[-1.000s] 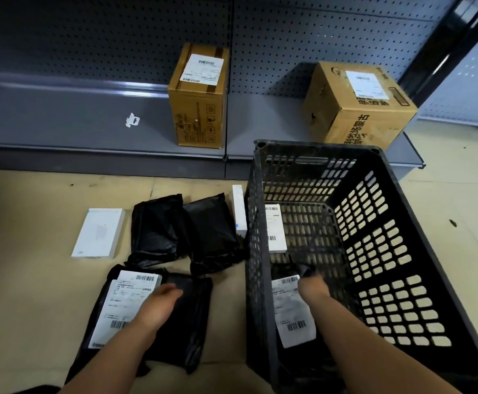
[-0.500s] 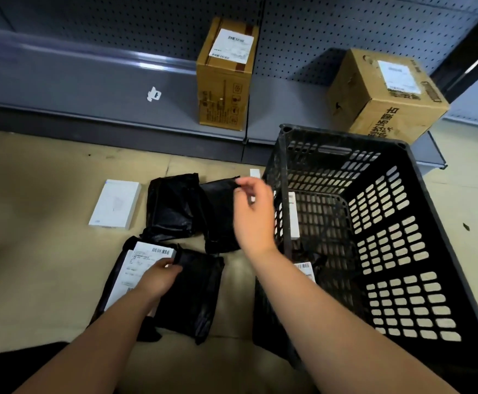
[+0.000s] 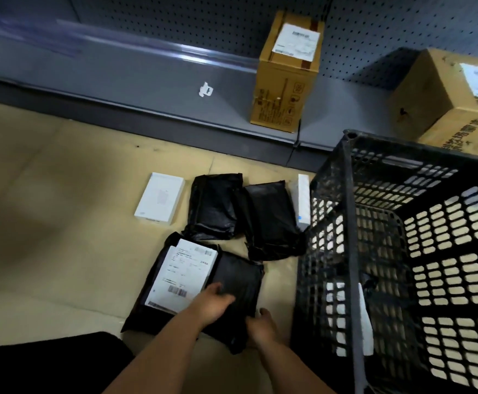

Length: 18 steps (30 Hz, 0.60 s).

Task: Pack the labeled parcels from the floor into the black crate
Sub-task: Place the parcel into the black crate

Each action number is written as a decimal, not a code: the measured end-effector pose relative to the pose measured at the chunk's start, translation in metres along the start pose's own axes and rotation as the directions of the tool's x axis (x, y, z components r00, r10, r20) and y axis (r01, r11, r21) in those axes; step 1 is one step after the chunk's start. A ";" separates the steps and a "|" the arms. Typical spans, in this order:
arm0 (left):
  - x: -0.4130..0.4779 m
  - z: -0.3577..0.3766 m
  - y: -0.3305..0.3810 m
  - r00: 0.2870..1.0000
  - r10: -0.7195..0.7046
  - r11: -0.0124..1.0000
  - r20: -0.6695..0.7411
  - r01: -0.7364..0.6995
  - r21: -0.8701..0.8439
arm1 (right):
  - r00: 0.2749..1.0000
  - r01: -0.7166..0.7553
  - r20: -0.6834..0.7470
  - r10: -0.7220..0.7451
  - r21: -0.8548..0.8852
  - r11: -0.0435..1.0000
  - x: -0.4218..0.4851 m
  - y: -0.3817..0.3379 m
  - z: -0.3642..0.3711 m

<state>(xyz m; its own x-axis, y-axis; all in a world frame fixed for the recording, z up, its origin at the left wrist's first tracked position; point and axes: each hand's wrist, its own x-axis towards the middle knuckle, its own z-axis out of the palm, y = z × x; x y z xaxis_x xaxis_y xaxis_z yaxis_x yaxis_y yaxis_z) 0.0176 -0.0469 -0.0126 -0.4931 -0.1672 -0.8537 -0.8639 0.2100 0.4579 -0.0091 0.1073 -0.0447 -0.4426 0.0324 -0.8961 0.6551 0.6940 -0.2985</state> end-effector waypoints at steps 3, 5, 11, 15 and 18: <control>0.004 0.006 -0.016 1.000 -0.011 0.999 -0.007 0.012 0.042 | 1.000 0.006 -0.005 -0.006 0.058 0.998 0.044 0.022 0.017; 0.009 0.008 -0.020 1.000 0.000 0.999 -0.028 0.002 0.054 | 0.999 0.016 0.030 -0.019 0.082 0.996 0.059 0.025 0.022; 0.016 0.006 -0.010 1.000 0.006 0.997 -0.018 -0.004 0.073 | 0.996 0.001 0.086 -0.017 0.185 0.983 0.027 -0.006 0.016; 0.019 0.003 -0.011 1.000 -0.015 0.989 -0.005 0.016 0.146 | 0.998 -0.030 0.061 0.017 0.206 0.978 0.001 -0.018 0.007; 0.010 0.002 -0.008 0.999 -0.032 0.995 0.032 0.029 0.098 | 0.999 0.023 -0.052 -0.015 0.150 0.988 -0.004 -0.029 0.010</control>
<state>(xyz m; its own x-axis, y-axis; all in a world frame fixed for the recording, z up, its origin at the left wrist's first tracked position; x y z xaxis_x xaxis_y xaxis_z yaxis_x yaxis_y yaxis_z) 0.0199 -0.0488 -0.0255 -0.4615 -0.1431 -0.8755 -0.8635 0.2988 0.4063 -0.0201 0.0798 -0.0357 -0.4837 0.0595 -0.8732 0.7295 0.5786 -0.3647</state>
